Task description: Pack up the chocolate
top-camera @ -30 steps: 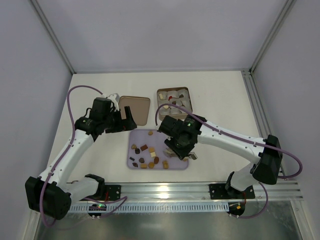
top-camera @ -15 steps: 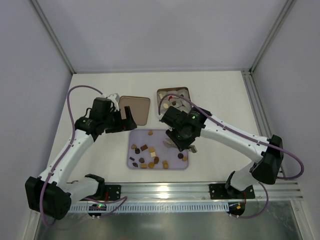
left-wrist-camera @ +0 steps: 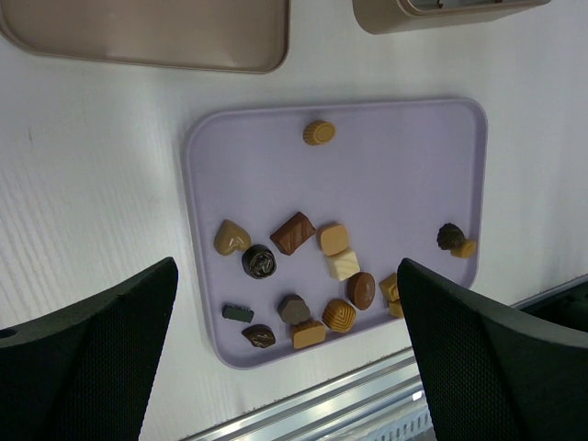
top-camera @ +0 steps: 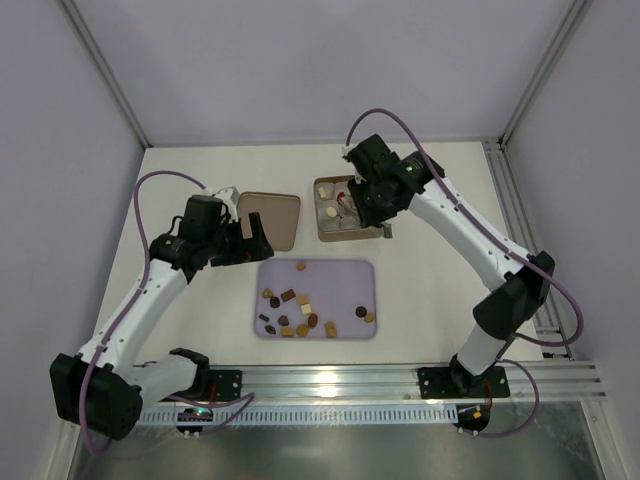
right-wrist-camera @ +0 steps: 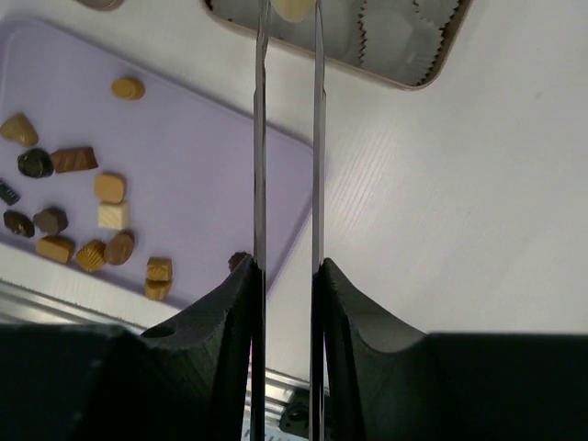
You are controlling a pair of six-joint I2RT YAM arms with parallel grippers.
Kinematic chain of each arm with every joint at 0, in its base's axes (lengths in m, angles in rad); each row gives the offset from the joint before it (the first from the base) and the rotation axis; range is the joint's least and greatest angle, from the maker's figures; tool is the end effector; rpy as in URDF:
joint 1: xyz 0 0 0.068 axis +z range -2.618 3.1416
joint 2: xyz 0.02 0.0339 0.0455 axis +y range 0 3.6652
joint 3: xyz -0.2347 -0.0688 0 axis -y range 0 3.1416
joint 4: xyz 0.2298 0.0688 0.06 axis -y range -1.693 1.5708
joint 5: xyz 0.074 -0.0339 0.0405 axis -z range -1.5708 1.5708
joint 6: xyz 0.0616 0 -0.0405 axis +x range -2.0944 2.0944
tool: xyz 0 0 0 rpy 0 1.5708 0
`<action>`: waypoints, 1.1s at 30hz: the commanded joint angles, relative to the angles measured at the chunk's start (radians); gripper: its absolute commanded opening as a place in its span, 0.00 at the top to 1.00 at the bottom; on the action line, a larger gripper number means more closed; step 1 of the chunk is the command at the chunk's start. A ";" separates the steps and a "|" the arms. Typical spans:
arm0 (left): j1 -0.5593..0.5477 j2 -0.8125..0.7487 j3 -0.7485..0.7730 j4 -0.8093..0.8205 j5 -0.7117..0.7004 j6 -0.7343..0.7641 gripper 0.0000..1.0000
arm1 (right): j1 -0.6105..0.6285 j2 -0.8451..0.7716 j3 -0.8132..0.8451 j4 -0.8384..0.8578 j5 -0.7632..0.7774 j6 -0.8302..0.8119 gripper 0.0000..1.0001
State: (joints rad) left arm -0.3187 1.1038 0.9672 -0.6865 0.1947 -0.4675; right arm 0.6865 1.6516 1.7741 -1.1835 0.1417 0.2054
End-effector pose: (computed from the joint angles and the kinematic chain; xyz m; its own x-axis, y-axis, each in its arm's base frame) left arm 0.2257 -0.0870 0.2526 -0.8165 -0.1962 -0.5431 0.0721 0.8985 -0.4331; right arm 0.2573 0.1996 0.3172 -0.7780 -0.3765 -0.5029 -0.4244 0.9052 -0.0211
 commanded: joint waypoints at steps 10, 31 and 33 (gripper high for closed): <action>-0.003 -0.004 -0.002 0.013 0.026 0.006 0.00 | -0.197 0.241 0.154 0.085 0.091 -0.032 0.69; -0.002 -0.005 -0.002 0.015 0.029 0.007 0.00 | -0.211 0.218 0.042 0.108 0.095 -0.017 0.61; -0.002 -0.005 -0.002 0.015 0.029 0.007 0.00 | -0.211 0.208 0.027 0.113 0.095 -0.014 0.61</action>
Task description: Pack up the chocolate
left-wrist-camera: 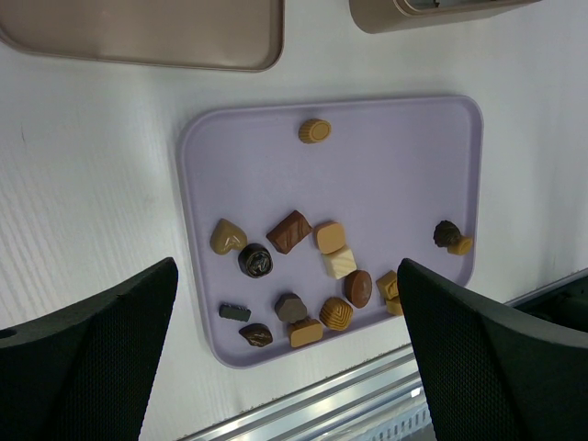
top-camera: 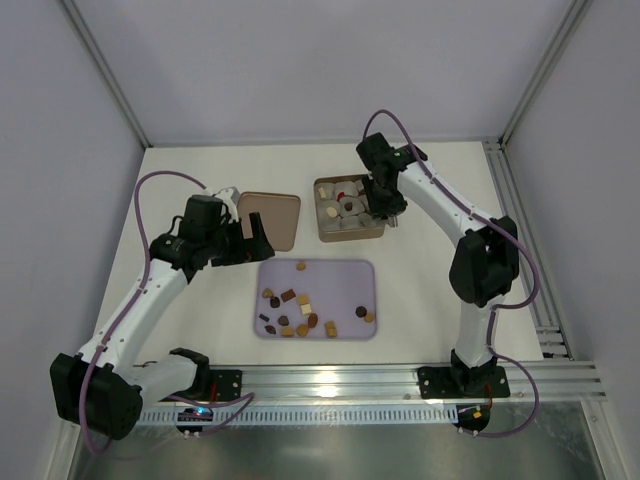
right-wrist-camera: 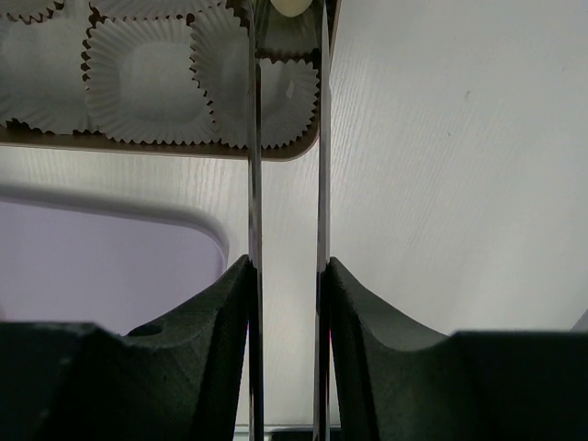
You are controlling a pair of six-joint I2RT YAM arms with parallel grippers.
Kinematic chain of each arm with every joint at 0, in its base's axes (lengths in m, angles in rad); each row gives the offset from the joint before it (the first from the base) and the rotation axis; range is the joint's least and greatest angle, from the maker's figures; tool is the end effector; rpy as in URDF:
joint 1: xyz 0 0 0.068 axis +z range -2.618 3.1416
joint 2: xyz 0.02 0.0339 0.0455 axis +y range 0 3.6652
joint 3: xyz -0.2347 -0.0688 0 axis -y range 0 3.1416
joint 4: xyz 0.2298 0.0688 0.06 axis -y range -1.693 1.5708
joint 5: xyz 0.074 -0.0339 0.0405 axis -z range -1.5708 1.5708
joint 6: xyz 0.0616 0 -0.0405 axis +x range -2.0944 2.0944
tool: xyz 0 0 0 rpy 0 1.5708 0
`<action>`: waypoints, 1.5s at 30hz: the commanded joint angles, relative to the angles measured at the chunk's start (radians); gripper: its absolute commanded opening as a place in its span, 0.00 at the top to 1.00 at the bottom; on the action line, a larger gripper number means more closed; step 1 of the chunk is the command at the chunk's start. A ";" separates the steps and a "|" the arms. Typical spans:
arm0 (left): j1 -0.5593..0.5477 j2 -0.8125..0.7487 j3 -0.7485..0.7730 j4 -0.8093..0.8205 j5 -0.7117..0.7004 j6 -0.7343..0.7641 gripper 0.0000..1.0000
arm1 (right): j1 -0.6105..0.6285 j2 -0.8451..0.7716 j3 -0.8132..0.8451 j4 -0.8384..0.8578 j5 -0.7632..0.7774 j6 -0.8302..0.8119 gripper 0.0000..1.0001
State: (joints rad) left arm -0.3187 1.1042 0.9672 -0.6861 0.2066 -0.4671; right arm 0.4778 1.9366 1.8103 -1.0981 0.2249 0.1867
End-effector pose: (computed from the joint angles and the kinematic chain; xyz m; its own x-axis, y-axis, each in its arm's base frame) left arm 0.2254 -0.0877 0.2527 -0.8195 -0.1937 -0.5394 0.0785 0.8943 -0.4405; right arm 0.3482 0.1648 0.2372 -0.8915 -0.2579 -0.3725 -0.2194 0.9651 -0.1431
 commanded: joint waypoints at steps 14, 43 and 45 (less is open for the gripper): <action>-0.002 -0.012 -0.002 0.013 0.010 0.005 0.00 | 0.004 -0.130 0.018 0.021 -0.006 0.008 0.57; -0.002 -0.017 -0.001 0.010 -0.022 0.005 0.00 | 0.534 -0.449 -0.281 -0.117 -0.197 0.120 0.57; -0.002 -0.015 -0.001 0.008 -0.024 0.005 0.00 | 0.576 -0.452 -0.287 -0.138 -0.200 0.140 0.57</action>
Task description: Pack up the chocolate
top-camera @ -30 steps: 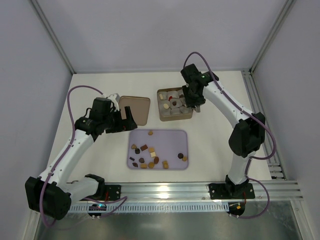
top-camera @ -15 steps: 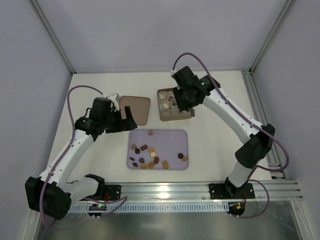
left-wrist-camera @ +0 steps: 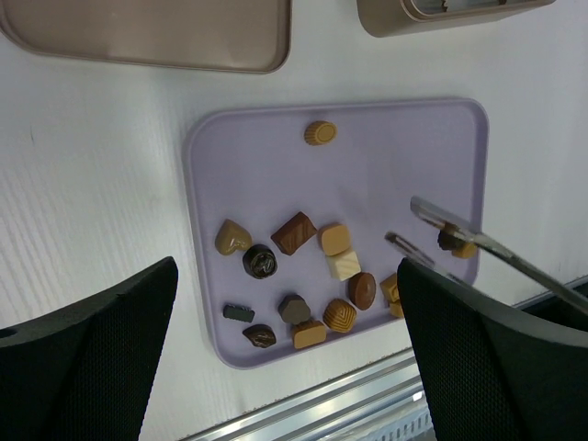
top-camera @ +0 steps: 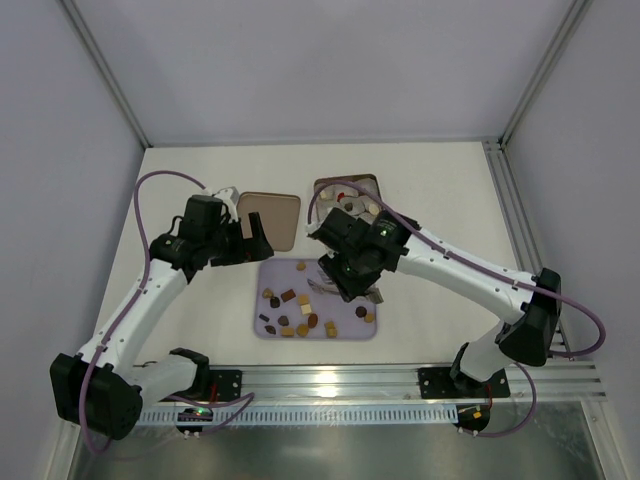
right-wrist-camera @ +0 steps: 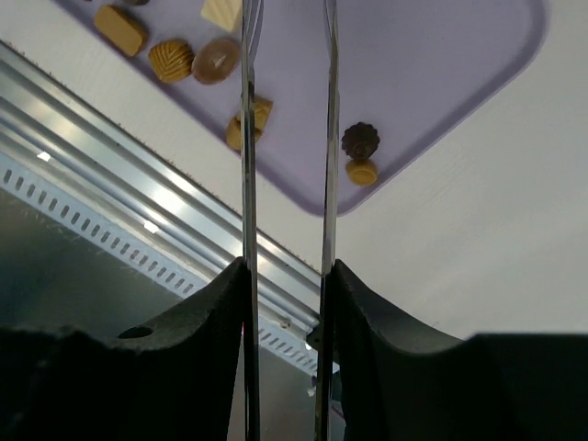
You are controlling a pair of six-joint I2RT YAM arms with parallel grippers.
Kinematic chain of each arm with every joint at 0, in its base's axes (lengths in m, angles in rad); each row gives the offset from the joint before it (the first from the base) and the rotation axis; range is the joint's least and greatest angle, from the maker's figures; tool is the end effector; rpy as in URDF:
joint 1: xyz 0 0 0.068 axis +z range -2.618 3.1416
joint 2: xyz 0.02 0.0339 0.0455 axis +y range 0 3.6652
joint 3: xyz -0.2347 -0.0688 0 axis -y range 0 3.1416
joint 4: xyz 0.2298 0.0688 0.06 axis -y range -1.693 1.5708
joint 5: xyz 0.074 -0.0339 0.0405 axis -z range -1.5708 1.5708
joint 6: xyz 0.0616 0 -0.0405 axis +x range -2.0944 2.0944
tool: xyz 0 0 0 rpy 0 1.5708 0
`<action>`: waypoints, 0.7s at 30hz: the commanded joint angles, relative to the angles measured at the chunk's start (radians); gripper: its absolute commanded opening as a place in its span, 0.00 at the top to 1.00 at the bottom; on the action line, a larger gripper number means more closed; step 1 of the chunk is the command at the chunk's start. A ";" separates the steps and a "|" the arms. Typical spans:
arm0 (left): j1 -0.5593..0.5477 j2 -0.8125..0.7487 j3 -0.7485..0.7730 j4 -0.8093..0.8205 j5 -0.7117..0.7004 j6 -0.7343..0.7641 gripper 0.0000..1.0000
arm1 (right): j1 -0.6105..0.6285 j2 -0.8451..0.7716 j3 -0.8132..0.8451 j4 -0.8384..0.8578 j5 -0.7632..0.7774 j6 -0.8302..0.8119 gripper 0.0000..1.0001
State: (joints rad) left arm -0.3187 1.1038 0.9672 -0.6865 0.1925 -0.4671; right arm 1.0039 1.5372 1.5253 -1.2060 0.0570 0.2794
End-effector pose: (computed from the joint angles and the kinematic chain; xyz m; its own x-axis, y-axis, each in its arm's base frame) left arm 0.2257 -0.0869 0.2526 -0.8159 -0.1962 -0.5439 0.0713 0.8993 -0.4314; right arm 0.1584 0.2423 0.2782 -0.7137 -0.6085 -0.3470 -0.6604 0.7496 0.0439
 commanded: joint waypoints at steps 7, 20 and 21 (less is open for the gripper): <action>-0.002 -0.016 0.001 0.010 -0.008 0.005 0.00 | 0.125 -0.048 -0.036 -0.026 -0.089 0.092 0.55; -0.002 -0.021 -0.004 0.010 -0.007 0.005 0.00 | 0.151 0.011 -0.043 -0.012 -0.062 0.116 0.54; -0.002 -0.022 -0.002 0.010 -0.005 0.005 0.00 | 0.153 0.014 -0.045 -0.009 -0.062 0.118 0.55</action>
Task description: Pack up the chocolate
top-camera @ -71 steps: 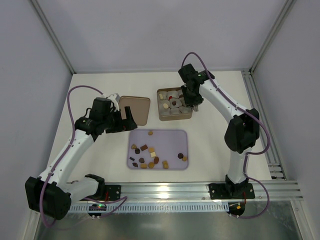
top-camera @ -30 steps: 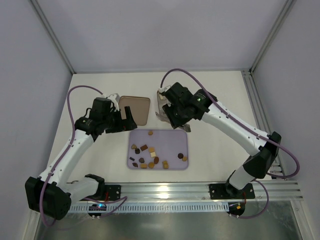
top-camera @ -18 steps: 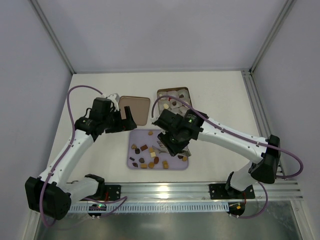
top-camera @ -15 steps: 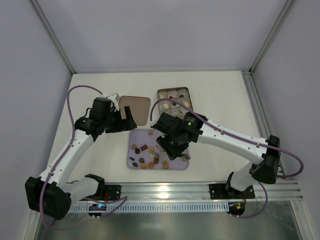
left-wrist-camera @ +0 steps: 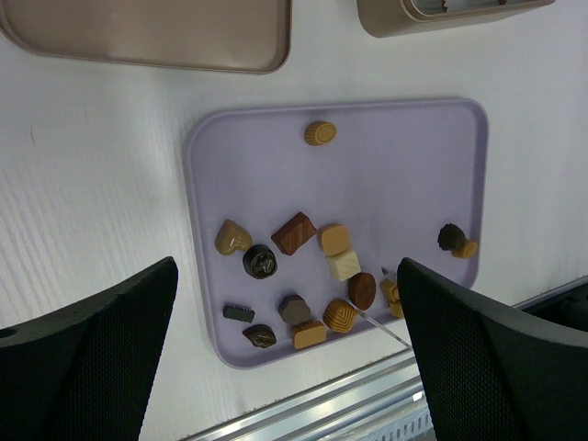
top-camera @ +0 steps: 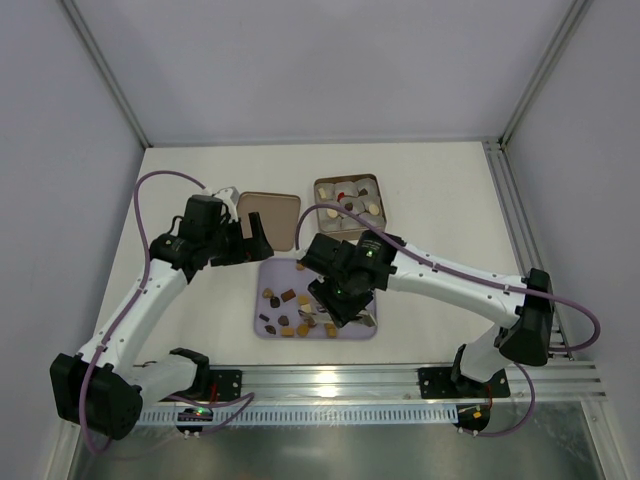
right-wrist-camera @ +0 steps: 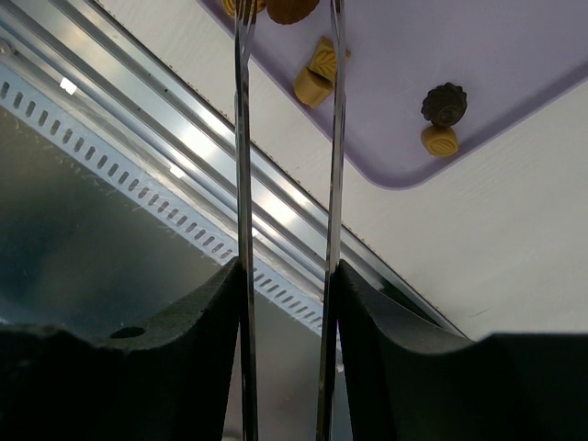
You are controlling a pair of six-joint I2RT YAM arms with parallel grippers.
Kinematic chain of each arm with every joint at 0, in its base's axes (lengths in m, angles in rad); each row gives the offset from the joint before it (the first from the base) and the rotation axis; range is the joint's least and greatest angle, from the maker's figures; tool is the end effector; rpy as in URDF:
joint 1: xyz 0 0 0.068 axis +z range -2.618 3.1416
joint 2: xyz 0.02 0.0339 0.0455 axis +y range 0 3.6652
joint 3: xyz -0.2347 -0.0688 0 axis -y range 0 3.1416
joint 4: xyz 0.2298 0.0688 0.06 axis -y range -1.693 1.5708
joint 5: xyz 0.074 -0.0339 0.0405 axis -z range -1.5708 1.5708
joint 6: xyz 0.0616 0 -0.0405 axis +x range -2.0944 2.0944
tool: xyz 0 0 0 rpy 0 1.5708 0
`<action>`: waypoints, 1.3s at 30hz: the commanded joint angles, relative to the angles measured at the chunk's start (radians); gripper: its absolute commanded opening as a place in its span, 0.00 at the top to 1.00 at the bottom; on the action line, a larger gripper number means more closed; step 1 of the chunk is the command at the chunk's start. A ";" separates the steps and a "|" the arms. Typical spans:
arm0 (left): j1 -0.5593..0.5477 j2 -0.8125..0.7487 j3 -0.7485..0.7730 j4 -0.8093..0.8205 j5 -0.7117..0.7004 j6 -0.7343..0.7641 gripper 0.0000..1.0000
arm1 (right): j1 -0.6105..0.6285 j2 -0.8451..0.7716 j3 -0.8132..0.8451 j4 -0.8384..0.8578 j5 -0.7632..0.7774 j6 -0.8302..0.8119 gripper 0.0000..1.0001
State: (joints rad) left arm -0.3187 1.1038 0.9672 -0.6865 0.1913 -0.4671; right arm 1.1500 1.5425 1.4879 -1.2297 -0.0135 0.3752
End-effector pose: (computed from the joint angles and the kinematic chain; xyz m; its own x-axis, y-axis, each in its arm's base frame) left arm 0.2258 -0.0868 0.2526 -0.8155 -0.1964 -0.5443 0.0707 0.8997 -0.4307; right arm 0.1154 0.2599 0.2654 -0.6996 -0.6662 -0.2582 -0.7070 0.6977 0.1156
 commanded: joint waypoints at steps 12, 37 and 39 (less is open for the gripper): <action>-0.002 -0.021 -0.004 0.010 0.002 0.005 0.00 | 0.007 0.042 -0.041 0.032 0.055 0.030 0.55; -0.002 -0.016 -0.002 0.010 0.005 0.004 0.00 | 0.031 0.033 0.011 0.039 0.046 0.045 0.55; -0.002 -0.018 -0.005 0.008 0.004 0.004 0.00 | 0.034 0.037 0.009 0.042 0.043 0.045 0.55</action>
State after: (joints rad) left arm -0.3187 1.1038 0.9672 -0.6865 0.1913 -0.4675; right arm 1.1725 1.5845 1.4700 -1.2072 0.0269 0.4034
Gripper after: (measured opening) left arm 0.996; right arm 0.452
